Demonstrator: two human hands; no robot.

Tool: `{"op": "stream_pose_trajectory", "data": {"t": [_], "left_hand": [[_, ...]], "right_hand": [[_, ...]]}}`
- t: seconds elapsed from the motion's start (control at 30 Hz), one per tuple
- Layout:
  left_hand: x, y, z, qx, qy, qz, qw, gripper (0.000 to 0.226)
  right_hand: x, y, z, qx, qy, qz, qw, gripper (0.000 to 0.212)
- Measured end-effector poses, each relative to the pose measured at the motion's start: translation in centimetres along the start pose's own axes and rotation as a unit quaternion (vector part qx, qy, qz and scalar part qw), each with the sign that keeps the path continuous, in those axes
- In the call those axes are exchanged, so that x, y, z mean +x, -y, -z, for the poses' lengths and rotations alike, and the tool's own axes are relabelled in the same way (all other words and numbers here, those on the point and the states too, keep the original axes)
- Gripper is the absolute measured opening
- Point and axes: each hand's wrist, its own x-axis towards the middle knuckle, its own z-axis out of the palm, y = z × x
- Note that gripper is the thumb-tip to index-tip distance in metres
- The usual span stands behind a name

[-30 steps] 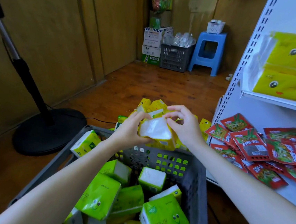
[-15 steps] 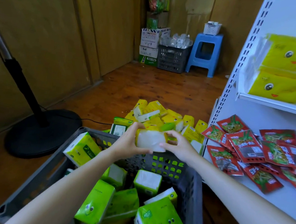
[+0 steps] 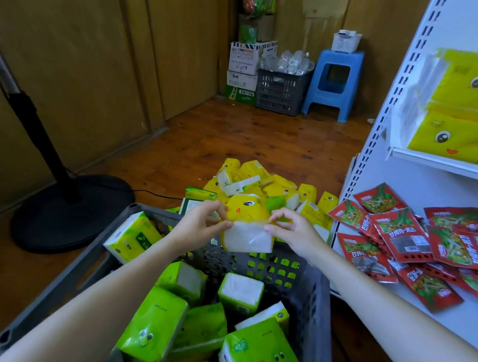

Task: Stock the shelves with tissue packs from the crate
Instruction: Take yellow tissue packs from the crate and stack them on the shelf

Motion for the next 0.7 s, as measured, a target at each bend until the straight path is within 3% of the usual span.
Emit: {"op": "stream_pose_trajectory", "data": {"t": [0.2, 0.3, 0.4, 0.53, 0.7], "left_hand": [[-0.1, -0.2, 0.1, -0.046, 0.008, 0.011, 0.999, 0.024], [0.3, -0.3, -0.1, 0.027, -0.062, 0.019, 0.998, 0.015], [1.1, 0.0, -0.2, 0.069, -0.072, 0.047, 0.994, 0.031], [1.6, 0.6, -0.5, -0.003, -0.018, 0.088, 0.996, 0.047], [2.4, -0.6, -1.4, -0.064, -0.049, 0.144, 0.986, 0.052]], "right_hand": [[0.0, -0.2, 0.4, 0.016, -0.025, -0.019, 0.999, 0.025], [0.3, -0.7, 1.0, 0.020, -0.032, -0.031, 0.999, 0.027], [0.5, -1.0, 1.4, 0.032, -0.033, -0.038, 0.998, 0.028], [0.7, -1.0, 1.7, 0.074, -0.022, -0.041, 0.996, 0.031], [0.6, -1.0, 2.1, 0.092, 0.002, -0.043, 0.995, 0.031]]}}
